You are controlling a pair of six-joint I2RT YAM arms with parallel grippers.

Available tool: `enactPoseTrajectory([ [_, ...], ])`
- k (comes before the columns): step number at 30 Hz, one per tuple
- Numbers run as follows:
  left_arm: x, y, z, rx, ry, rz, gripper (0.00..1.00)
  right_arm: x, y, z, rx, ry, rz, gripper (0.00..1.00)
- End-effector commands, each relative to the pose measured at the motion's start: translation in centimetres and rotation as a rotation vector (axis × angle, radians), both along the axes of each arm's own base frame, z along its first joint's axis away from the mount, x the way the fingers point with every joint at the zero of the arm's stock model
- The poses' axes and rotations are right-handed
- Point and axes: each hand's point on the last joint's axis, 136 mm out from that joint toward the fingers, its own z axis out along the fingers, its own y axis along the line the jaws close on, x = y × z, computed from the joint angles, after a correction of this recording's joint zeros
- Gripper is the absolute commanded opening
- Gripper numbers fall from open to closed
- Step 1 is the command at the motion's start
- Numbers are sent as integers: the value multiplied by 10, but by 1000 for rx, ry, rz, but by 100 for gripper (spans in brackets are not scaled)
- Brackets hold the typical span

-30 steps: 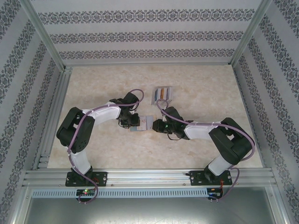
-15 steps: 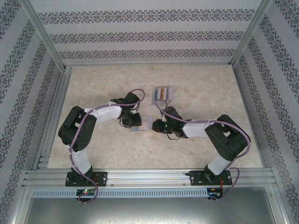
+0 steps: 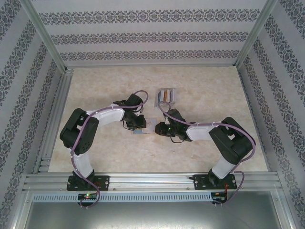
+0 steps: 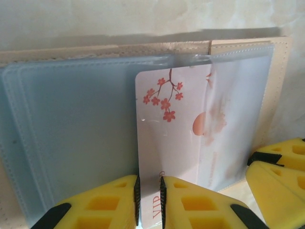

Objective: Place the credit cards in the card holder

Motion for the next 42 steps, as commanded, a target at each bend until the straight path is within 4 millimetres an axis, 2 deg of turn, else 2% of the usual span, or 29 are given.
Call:
enactPoseTrajectory([
  [1,5,-14,1,-37,-4,-7,21,6,3,5,15,-16,8,21],
  [20,3,-46,1,-70,2,-52,22,6,3,6,21,-18,7,21],
  [25,5,-50,4,-70,-3,-57,22,4,2,6,22,-17,10,21],
  [29,8,-45,9,-46,-24,-60,22,3,1,6,19,-17,10,21],
  [42,10,3,14,67,-65,-8,22,1,-10,-5,-14,1,5,20],
])
